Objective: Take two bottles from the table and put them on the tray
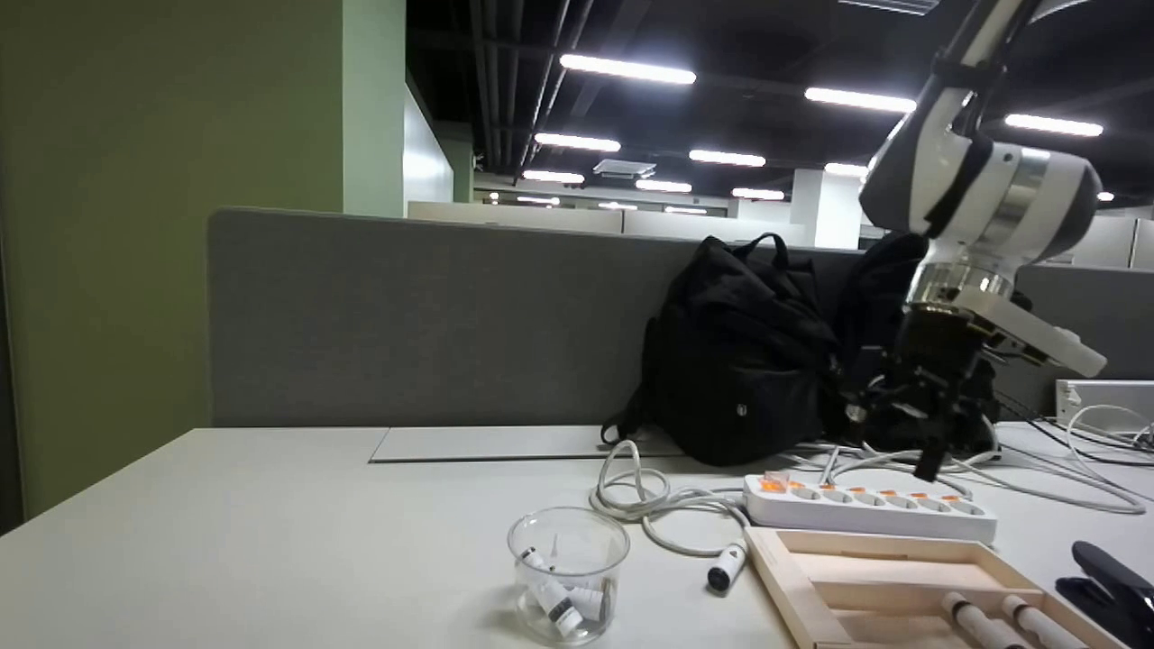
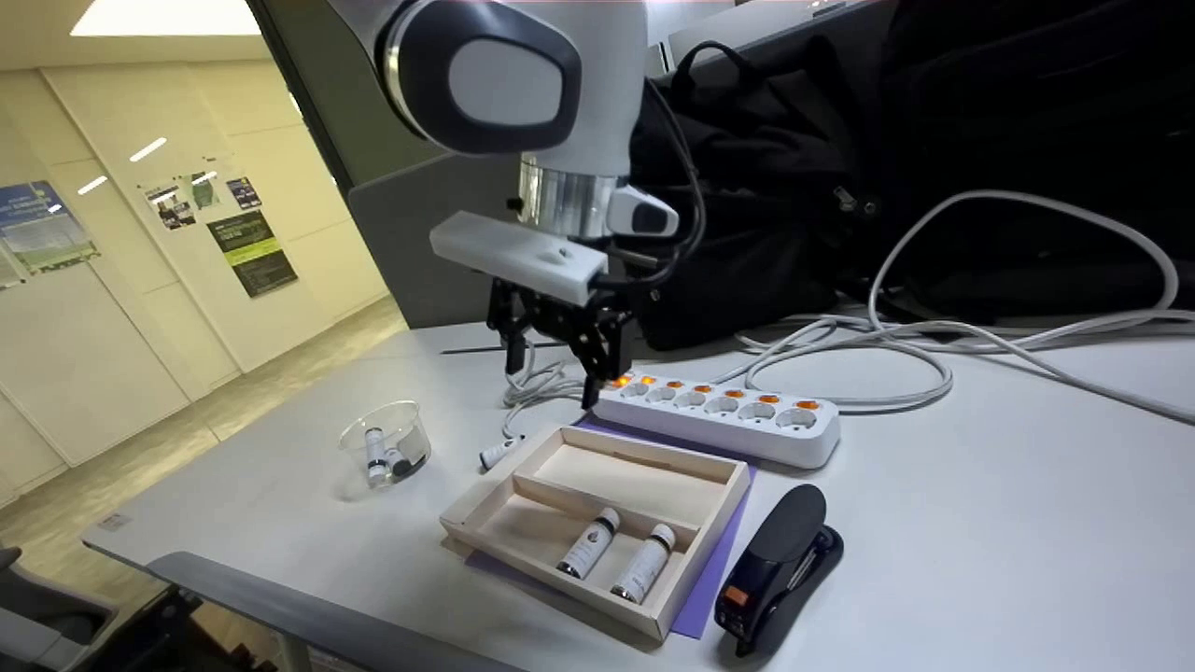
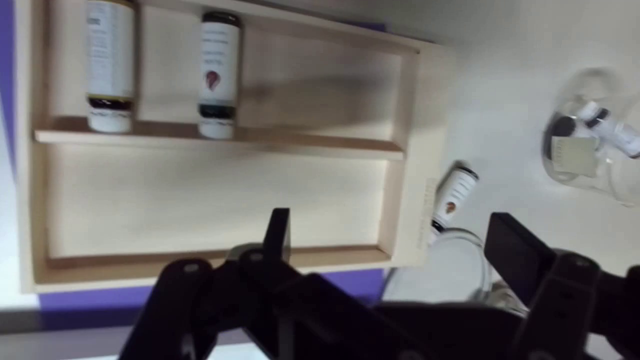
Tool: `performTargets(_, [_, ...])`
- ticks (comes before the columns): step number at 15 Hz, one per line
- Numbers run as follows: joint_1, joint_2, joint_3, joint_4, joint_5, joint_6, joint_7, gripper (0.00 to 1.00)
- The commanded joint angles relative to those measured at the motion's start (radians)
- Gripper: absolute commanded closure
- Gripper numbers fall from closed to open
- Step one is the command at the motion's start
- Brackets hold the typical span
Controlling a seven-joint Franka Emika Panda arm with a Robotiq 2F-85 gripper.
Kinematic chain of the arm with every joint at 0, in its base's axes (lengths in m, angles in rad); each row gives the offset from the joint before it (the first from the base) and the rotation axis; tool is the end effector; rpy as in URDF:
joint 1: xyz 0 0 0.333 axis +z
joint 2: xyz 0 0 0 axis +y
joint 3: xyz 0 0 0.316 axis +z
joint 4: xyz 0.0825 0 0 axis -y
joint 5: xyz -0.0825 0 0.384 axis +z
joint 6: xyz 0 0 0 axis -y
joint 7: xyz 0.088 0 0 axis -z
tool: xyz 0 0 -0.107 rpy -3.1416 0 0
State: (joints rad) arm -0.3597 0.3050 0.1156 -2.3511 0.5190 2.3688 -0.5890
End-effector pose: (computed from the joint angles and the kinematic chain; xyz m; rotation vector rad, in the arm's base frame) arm 0.4693 -0.1082 0.1829 -2.7096 0.1133 0.1683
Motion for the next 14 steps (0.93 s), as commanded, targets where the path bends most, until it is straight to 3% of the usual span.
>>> performTargets(1, [0.08, 0.032, 0.008, 0.128, 0.091, -0.105, 0.019, 0.0])
performTargets(4, [0.157, 0.12, 0.021, 0.251, 0.176, -0.134, 0.067, 0.0])
performTargets(10, [0.233, 0.311, 0.044, 0.448, 0.353, -0.309, 0.194, 0.0])
performTargets(11, [0.232, 0.332, 0.049, 0.466, 0.375, -0.362, 0.185, 0.0])
performTargets(12, [0.255, 0.282, 0.024, 0.398, 0.36, -0.289, 0.13, 0.0])
performTargets(14, [0.259, 0.321, 0.026, 0.432, 0.378, -0.334, 0.131, 0.0])
